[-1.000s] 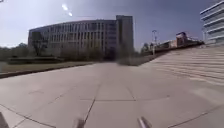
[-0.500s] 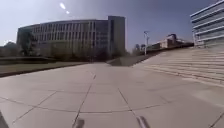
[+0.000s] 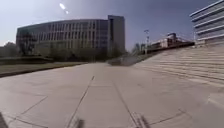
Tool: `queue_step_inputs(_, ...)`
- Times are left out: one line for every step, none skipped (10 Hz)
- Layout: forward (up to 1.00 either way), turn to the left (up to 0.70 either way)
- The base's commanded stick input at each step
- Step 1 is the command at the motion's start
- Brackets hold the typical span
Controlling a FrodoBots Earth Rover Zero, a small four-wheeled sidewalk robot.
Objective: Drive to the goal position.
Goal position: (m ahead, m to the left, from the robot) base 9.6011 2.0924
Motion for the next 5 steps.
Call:
queue_step_inputs(0.7,0.0)
queue_step_inputs(0.7,0.0)
queue_step_inputs(0.7,0.0)
queue_step_inputs(0.7,0.0)
queue_step_inputs(0.7,0.0)
